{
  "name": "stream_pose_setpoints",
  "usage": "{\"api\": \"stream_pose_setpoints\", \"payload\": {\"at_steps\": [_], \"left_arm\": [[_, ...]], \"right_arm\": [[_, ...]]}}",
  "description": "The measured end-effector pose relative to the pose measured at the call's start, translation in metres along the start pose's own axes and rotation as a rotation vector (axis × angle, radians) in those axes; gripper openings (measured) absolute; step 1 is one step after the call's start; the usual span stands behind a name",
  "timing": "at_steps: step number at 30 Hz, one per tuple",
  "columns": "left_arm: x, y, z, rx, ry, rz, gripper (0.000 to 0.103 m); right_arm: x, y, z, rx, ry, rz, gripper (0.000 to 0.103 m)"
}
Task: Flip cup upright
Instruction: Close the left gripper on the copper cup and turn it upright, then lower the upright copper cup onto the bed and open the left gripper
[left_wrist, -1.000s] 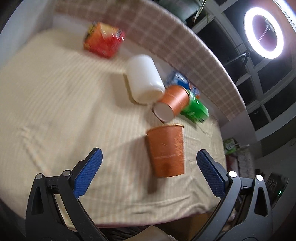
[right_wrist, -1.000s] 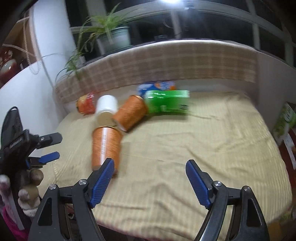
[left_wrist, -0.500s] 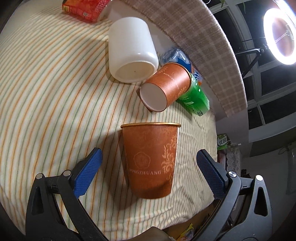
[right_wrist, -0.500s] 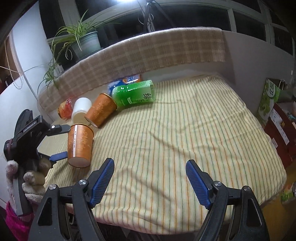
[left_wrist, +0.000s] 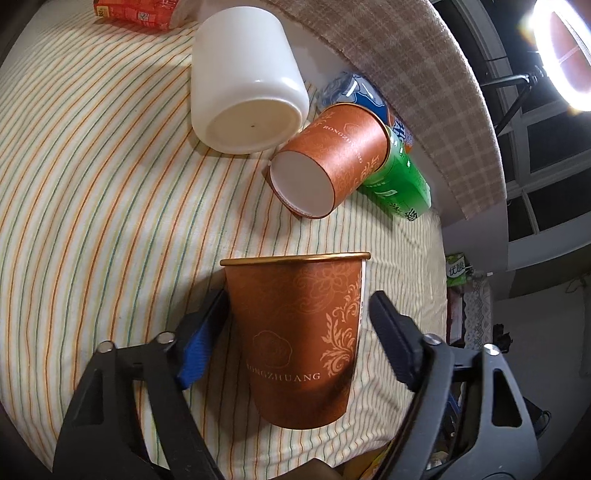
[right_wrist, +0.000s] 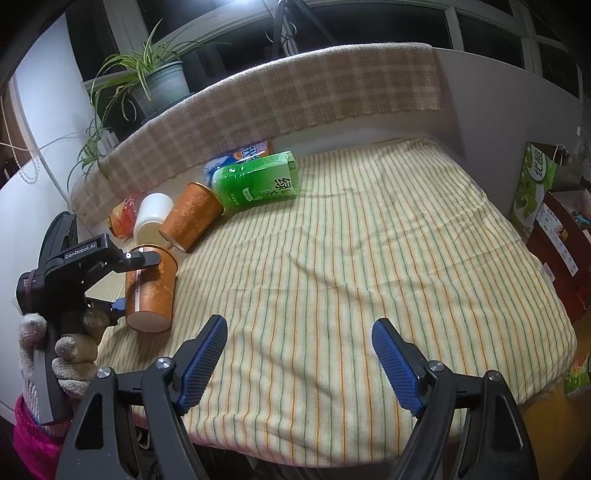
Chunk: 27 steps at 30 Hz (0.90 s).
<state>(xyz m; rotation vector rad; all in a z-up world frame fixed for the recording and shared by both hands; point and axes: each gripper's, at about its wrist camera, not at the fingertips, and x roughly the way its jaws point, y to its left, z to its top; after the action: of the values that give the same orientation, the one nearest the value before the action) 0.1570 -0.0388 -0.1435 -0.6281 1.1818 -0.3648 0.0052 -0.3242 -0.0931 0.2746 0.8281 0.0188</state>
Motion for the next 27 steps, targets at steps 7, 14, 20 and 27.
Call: {"api": "stream_pose_setpoints", "payload": {"at_steps": [7, 14, 20, 27], "left_arm": [[-0.005, -0.011, -0.004, 0.062, -0.030, 0.037, 0.068], [-0.020, -0.027, -0.010, 0.167, -0.106, 0.081, 0.068], [-0.028, -0.046, -0.017, 0.304, -0.197, 0.164, 0.068], [-0.032, -0.065, -0.028, 0.456, -0.298, 0.262, 0.068]], "right_arm": [[0.000, 0.003, 0.001, -0.003, 0.000, 0.004, 0.083], [0.000, 0.005, 0.000, 0.001, 0.000, 0.012, 0.083], [0.001, 0.005, -0.003, 0.010, 0.008, 0.015, 0.083], [-0.002, 0.004, -0.003, 0.010, -0.001, 0.012, 0.083]]}}
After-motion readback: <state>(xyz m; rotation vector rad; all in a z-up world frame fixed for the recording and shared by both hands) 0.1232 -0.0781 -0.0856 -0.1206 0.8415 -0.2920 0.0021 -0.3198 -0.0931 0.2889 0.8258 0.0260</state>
